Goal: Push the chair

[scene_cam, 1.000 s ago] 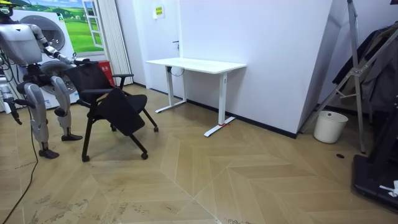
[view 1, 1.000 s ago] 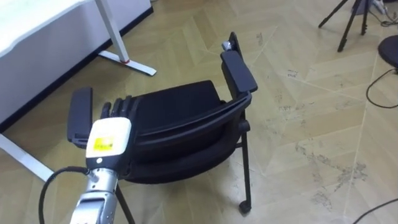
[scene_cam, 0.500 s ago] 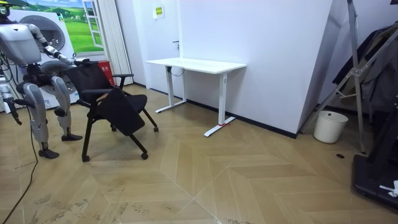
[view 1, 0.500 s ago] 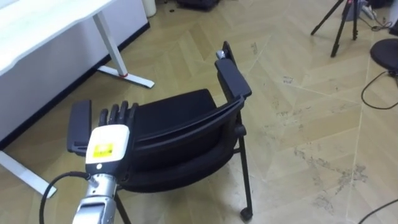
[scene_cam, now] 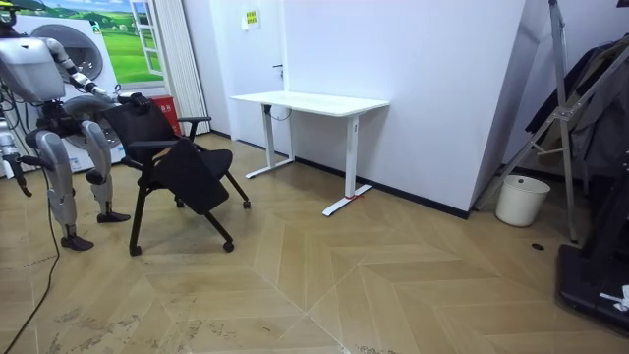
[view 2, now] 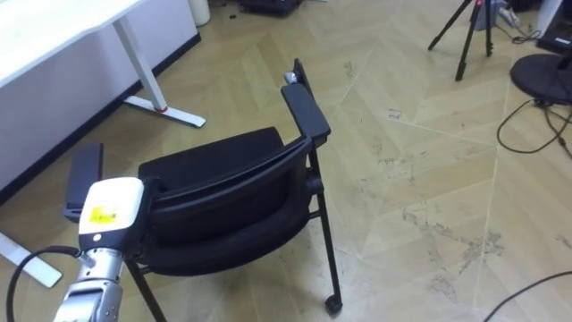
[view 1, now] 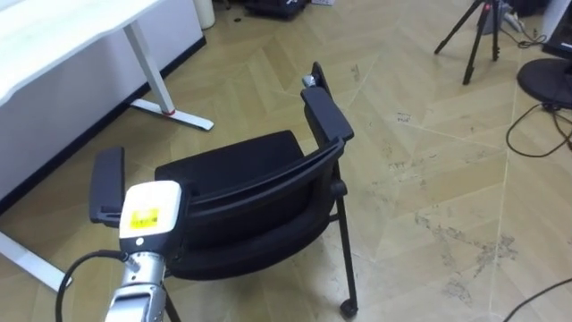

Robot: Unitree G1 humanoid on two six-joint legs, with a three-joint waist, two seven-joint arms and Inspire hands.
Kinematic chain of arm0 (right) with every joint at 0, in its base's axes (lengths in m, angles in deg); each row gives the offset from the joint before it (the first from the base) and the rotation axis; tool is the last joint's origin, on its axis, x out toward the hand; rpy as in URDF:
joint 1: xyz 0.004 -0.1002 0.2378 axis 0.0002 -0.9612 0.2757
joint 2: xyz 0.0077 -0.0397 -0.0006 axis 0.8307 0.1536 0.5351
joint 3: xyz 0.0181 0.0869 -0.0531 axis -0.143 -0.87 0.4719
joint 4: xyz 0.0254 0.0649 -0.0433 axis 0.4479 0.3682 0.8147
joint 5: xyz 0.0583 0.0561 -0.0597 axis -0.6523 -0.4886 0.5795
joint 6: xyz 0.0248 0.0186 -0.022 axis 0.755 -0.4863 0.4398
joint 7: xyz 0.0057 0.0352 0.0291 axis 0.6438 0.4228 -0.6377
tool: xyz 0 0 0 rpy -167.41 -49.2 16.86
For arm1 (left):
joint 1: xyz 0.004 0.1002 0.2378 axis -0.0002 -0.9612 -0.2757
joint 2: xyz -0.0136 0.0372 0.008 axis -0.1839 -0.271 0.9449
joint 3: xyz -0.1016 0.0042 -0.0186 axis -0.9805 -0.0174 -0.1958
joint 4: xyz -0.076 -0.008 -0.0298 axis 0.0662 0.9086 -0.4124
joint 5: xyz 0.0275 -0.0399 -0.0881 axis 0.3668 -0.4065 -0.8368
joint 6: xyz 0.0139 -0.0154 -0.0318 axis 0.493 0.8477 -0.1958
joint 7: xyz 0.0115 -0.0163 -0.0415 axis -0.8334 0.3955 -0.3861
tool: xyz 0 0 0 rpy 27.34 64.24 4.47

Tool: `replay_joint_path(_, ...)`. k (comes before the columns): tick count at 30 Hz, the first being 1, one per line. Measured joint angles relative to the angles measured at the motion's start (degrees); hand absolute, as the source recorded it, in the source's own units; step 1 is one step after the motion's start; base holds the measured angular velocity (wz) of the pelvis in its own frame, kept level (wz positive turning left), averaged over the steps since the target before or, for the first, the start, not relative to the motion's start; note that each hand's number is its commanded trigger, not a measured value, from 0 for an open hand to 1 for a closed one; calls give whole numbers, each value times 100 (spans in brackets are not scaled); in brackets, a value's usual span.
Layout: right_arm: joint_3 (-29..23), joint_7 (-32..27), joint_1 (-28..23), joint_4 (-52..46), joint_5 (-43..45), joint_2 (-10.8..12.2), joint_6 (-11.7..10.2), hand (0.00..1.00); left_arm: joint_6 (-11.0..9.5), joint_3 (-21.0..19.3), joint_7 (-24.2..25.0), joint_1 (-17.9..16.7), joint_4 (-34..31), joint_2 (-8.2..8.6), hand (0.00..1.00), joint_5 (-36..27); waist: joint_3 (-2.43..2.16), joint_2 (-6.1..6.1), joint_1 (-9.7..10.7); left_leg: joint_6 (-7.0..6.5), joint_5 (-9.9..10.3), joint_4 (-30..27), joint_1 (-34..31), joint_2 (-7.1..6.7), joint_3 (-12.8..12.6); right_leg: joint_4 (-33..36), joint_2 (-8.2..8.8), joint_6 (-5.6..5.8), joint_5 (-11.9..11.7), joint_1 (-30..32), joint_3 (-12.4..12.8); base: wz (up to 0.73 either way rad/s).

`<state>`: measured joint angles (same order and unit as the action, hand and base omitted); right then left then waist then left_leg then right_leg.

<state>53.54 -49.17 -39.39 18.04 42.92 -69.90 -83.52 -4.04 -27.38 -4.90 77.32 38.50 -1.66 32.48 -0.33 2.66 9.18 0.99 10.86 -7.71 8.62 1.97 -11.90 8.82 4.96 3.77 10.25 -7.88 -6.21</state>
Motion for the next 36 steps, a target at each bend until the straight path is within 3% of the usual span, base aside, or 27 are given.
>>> replay_joint_path(4,1,-187,-7,-138,78,-8,-15,0,-87,-64,0,112,71,-28,100,-40,7,-27,15,0,0,-1,2,0,4,-8,-1,-1,-1,-34,14,0)
replay_joint_path(9,1,-650,5,-614,1409,-26,-80,0,-181,-48,4,126,54,-113,100,-83,14,-60,15,0,0,-6,-11,-1,-4,1,0,-3,-2,-18,11,0)
replay_joint_path(12,3,-956,4,-994,1760,-49,-136,0,-218,-43,8,150,96,-146,100,-114,14,-64,1,0,0,-6,-3,-1,-25,-4,-1,-2,-2,-6,30,-2)
replay_joint_path(19,-16,-1712,35,-2657,3583,-144,-138,0,-151,-45,193,67,-203,-203,100,-123,-4,-135,-42,-2,-1,-10,-45,-1,-56,34,-7,0,0,99,80,-2)
replay_joint_path(23,28,-2074,55,-3719,4038,-143,-154,0,-154,-26,324,107,-313,-228,100,-58,19,-201,-173,-2,-1,-9,-36,0,-76,91,-6,-1,0,101,103,-2)
replay_joint_path(27,56,-2168,204,-4181,4557,-144,-186,0,-141,-27,397,114,-413,-236,100,0,45,-249,-208,-2,-1,-7,-21,0,-76,92,-6,-2,-1,107,111,0)
replay_joint_path(36,535,-2187,380,-5101,5830,-286,-109,0,-62,57,635,118,-691,-268,100,12,32,-250,-386,-3,-2,-7,-93,1,-113,115,-5,-3,-2,203,152,-2)
